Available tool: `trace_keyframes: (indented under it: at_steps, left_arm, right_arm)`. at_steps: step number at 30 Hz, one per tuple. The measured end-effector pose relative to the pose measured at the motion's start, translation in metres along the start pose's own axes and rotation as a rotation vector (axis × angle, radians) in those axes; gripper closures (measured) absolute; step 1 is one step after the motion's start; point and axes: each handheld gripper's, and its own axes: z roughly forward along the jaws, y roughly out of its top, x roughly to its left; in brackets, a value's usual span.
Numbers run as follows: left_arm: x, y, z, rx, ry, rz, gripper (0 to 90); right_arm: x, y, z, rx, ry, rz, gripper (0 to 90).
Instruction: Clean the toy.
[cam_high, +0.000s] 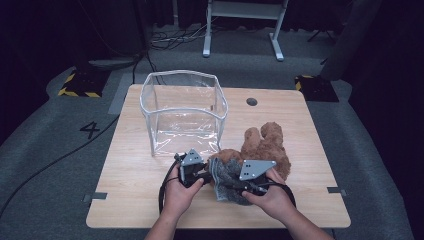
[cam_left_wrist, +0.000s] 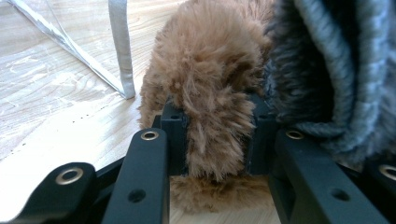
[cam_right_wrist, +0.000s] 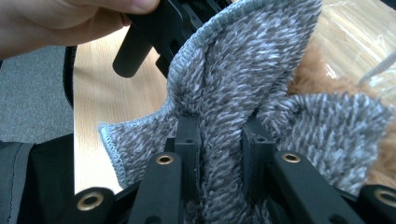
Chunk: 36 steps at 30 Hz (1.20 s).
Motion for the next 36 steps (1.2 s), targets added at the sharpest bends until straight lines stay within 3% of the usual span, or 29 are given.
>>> trace_keyframes:
  at_steps: [10, 24, 36]
  left_arm:
    - [0.004, 0.000, -0.002, 0.002, -0.006, -0.006, 67.7]
    - [0.011, 0.000, -0.002, -0.012, 0.012, -0.044, 67.8]
    - [0.017, -0.001, -0.004, -0.018, 0.031, -0.056, 67.7]
  right_arm:
    - [-0.004, -0.020, -0.016, 0.020, -0.005, 0.028, 73.8]
    - [-0.023, -0.070, -0.044, 0.090, -0.091, 0.122, 73.8]
    - [-0.039, -0.099, -0.069, 0.120, -0.178, 0.195, 73.7]
